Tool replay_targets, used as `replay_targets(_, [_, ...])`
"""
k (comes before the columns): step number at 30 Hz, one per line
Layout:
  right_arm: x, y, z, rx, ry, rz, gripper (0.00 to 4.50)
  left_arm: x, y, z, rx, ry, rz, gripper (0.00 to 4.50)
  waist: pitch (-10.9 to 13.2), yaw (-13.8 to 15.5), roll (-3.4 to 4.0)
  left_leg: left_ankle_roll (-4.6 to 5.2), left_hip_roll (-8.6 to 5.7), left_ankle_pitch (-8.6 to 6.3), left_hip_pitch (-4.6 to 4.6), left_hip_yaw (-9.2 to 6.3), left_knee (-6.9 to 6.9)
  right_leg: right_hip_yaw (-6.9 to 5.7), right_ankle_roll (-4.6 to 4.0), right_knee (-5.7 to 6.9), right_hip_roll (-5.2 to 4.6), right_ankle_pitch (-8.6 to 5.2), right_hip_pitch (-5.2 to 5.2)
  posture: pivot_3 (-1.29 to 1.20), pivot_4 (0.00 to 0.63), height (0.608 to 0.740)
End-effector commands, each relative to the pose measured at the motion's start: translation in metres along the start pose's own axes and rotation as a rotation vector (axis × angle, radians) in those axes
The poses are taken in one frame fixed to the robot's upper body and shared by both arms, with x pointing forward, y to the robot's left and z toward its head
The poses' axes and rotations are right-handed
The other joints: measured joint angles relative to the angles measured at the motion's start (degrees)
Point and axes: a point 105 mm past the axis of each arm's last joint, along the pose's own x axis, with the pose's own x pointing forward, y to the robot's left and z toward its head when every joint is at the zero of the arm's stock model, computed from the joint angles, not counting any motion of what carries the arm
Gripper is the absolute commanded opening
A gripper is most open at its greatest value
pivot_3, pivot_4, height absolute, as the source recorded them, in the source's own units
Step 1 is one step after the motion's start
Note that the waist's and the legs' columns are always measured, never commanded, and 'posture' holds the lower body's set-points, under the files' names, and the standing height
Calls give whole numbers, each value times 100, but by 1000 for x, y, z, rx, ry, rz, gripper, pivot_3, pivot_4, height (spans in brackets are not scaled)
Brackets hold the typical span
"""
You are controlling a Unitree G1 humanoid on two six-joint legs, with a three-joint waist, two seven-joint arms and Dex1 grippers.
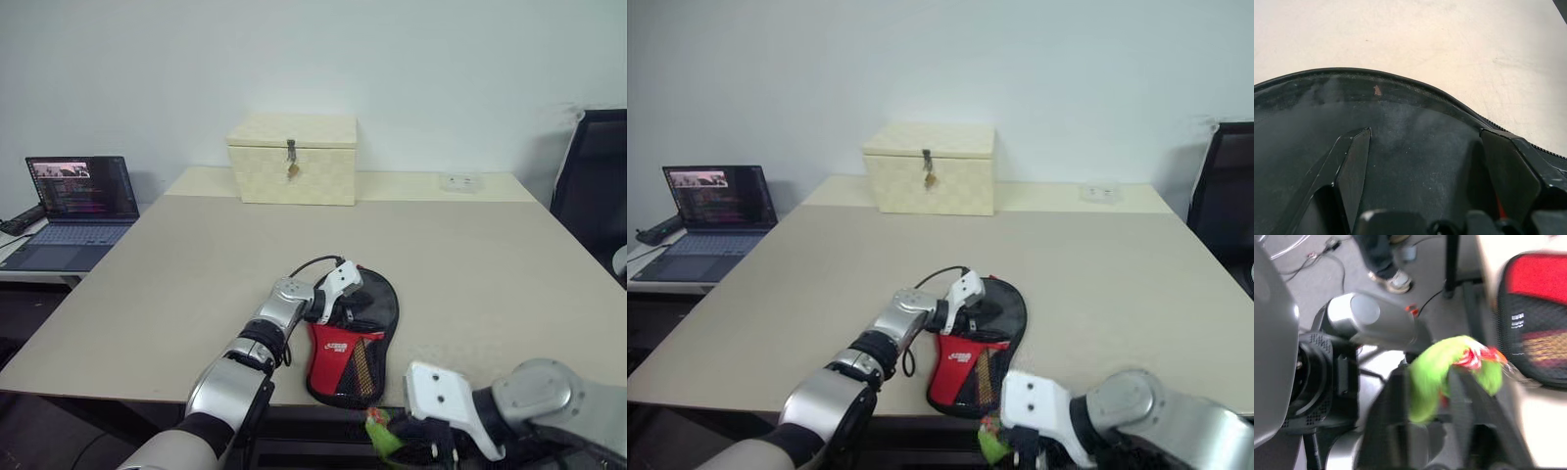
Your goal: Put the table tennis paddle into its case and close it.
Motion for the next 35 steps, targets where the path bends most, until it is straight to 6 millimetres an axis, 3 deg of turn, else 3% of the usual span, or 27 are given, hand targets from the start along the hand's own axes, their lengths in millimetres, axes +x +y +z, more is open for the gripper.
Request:
replay_targets(1, [-24,-30,9,53,-56,-93,1930,-12,-1,-27,-87,32,28,3883,0,-36,0,0,1,0,1,1,0,1,0,1,0,0,0,0,150,740])
replay_targets(6, [-41,-89,2,57,-100,-307,1930,-37,10,-15,-76,-58,79,3883,0,-86,0,0,9,0,8,10,-3,10,-1,6,4,0,-4,0,150,740])
replay_targets(10, [-47,-128,-3,40,-174,-411,1930,-83,12,-5,-47,-135,105,3883,3,-153,1,0,11,0,-2,16,-9,19,-1,13,9,0,-23,0,150,740])
replay_targets(16, [-51,-168,-13,66,-283,-464,1930,-158,3,-7,-11,-113,200,3883,20,-165,3,0,14,0,-26,3,-14,26,-32,19,5,17,-59,0,150,740])
replay_targets(20, [-53,-188,-26,65,-301,-496,1930,-188,8,5,16,-157,343,3883,22,-50,6,0,6,0,-40,4,-5,17,-33,18,-2,18,-64,0,150,740])
replay_targets(25, [-70,-214,-46,81,-278,-598,1930,-186,0,14,33,-186,398,3883,26,-31,9,0,0,0,-48,6,-5,14,-34,15,-10,19,-67,0,150,740])
replay_targets(29, [-79,-222,-64,133,-242,-625,1930,-182,-1,18,44,-181,396,3883,28,-38,11,0,3,1,-52,12,-5,15,-36,18,-10,20,-74,0,150,740])
replay_targets(34, [-79,-218,-81,111,-154,-641,3521,-190,-5,9,36,-138,419,3883,31,-69,16,0,11,0,-52,17,-7,20,-39,19,-8,22,-78,0,150,740])
replay_targets(35, [-80,-219,-82,104,-147,-643,3521,-191,-5,10,37,-140,422,3883,31,-69,16,0,12,0,-52,16,-8,24,-39,19,-8,22,-80,0,150,740])
